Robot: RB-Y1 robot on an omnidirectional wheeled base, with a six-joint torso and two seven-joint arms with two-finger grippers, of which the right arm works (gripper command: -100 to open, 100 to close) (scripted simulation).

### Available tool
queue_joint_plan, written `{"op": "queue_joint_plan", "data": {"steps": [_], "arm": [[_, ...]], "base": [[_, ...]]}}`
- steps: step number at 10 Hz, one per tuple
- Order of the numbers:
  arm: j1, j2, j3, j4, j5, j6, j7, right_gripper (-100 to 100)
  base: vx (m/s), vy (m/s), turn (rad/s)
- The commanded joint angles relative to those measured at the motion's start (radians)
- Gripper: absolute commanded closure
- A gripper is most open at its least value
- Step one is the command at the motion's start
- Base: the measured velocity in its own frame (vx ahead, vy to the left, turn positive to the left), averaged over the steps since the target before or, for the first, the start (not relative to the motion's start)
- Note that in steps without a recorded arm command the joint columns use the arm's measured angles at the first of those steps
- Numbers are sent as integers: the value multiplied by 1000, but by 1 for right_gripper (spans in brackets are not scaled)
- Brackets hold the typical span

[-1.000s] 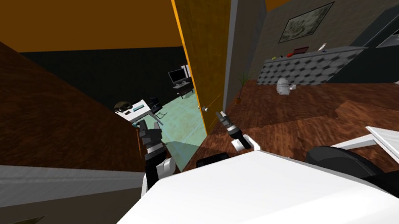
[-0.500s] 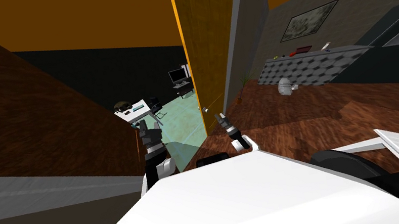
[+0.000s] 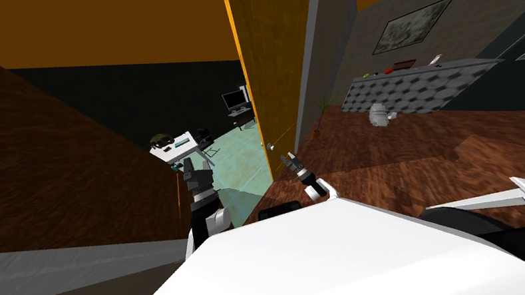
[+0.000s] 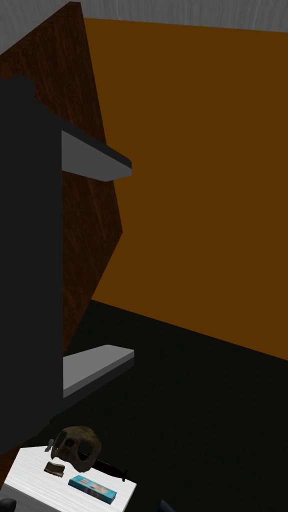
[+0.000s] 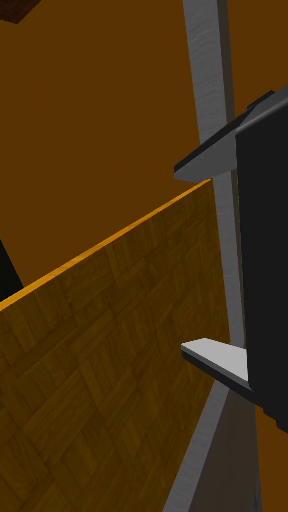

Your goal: Push the door open

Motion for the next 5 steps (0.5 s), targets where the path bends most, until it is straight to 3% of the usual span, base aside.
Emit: {"op": "queue_joint_plan", "data": {"steps": [1,5], "arm": [[-14,-5,2,49,15,-16,26,-100],[-50,-17,9,155,52,-50,89,-100]], "base": [[75,-13,15],[75,-18,18]]}}
